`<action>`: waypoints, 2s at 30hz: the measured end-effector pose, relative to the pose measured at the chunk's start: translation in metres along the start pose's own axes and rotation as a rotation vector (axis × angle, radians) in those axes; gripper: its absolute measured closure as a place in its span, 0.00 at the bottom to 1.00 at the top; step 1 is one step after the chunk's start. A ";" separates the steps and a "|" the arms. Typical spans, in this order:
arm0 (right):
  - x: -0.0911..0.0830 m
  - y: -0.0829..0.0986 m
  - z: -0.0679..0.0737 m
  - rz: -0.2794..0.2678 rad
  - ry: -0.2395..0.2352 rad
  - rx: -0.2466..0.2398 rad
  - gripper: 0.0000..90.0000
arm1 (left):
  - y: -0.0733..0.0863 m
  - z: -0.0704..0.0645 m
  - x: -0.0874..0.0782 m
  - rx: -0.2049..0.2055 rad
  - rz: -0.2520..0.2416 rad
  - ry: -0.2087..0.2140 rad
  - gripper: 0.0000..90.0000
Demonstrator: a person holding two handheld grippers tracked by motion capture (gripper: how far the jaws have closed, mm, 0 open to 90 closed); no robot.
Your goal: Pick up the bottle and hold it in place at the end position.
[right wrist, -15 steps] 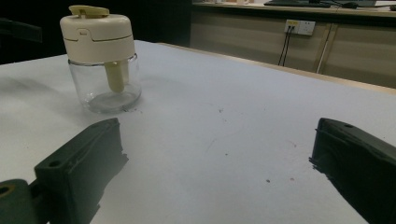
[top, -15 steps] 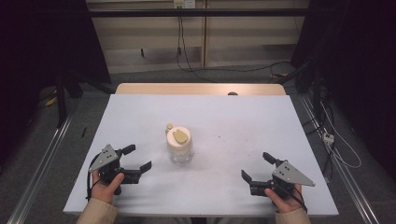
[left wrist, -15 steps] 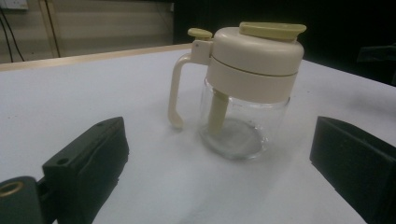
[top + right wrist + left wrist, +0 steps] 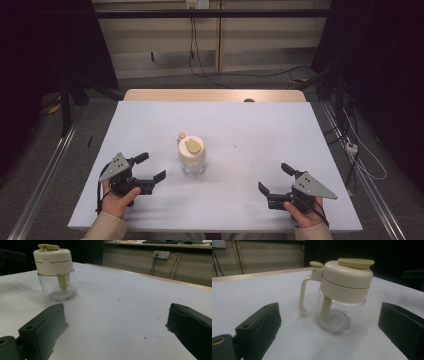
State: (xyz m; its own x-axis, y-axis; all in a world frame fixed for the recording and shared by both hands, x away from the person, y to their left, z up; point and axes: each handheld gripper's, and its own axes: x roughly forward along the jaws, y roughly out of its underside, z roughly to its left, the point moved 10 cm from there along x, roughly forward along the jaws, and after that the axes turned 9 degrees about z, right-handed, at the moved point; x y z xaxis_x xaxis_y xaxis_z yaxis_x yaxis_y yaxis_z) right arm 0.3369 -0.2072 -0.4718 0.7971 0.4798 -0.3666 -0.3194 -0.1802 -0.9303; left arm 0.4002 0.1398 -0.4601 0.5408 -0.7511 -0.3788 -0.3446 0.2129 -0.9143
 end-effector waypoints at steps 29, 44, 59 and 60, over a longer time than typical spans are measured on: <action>0.001 0.001 0.001 0.008 -0.008 0.002 0.02 | -0.012 -0.009 0.032 0.020 0.039 0.019 0.05; 0.001 0.001 0.002 0.008 -0.015 -0.003 0.02 | -0.013 -0.019 0.054 0.055 0.081 0.022 0.06; 0.000 0.000 0.002 0.006 -0.016 -0.003 0.02 | -0.017 -0.027 0.071 0.051 0.087 0.037 0.06; 0.000 0.000 0.002 0.006 -0.016 -0.003 0.02 | -0.017 -0.027 0.071 0.051 0.087 0.037 0.06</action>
State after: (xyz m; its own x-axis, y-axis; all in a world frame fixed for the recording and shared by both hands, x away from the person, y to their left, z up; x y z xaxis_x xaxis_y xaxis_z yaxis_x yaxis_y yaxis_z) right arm 0.3358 -0.2051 -0.4722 0.7867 0.4926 -0.3721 -0.3228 -0.1857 -0.9281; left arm 0.4237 0.0664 -0.4673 0.4816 -0.7509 -0.4520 -0.3492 0.3087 -0.8848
